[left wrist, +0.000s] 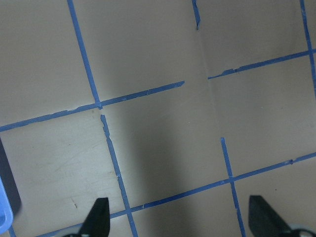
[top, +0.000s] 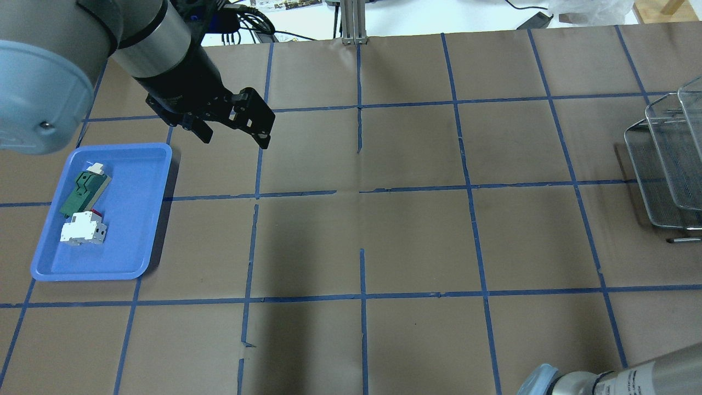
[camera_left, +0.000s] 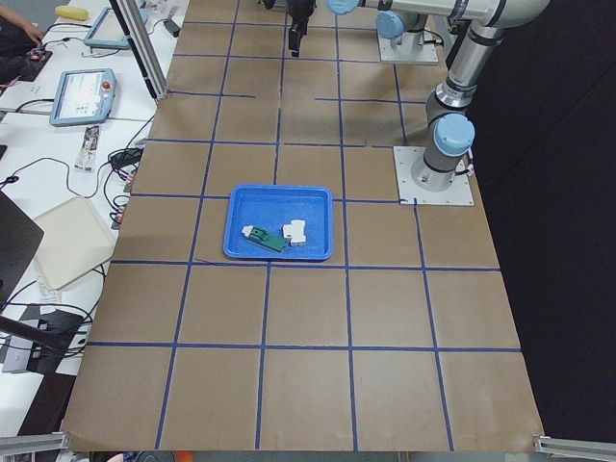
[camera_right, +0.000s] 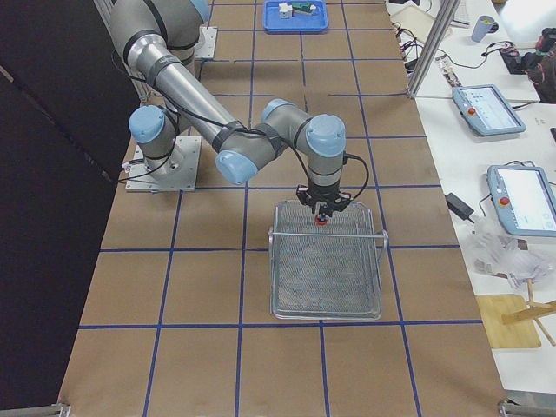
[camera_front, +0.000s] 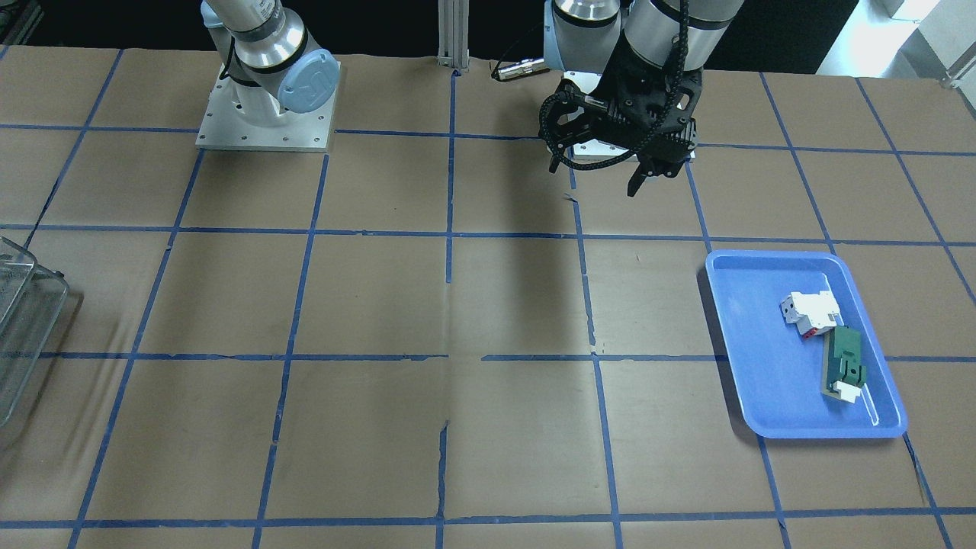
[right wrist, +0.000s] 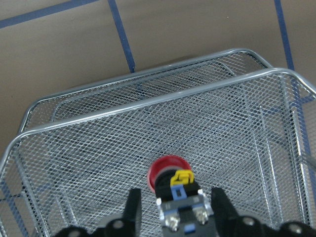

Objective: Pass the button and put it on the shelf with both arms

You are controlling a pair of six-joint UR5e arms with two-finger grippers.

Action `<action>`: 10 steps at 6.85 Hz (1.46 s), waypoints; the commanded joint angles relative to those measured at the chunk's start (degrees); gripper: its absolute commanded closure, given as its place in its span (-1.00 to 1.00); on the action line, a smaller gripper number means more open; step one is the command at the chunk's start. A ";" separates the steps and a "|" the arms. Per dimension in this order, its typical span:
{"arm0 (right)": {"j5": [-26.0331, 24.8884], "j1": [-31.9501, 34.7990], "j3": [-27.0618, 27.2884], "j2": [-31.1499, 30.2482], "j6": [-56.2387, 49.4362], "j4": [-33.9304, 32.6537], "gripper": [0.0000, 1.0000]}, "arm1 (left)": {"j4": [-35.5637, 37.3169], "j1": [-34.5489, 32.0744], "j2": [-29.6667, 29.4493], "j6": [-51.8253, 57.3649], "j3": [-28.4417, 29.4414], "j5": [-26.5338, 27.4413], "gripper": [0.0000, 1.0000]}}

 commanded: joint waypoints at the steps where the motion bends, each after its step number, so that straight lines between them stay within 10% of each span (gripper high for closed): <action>1: -0.44 0.01 0.02 -0.22 0.04 0.79 -1.00 | -0.14 1.01 0.34 0.11 -0.03 0.39 -1.00; 5: -0.18 6.03 -0.77 -7.14 9.91 7.36 -1.00 | 0.21 4.87 1.32 -4.56 -0.55 0.48 -1.00; 10: -0.18 33.90 -0.76 -10.85 64.49 7.39 -1.00 | 0.21 6.91 1.57 -4.47 -2.66 0.48 -1.00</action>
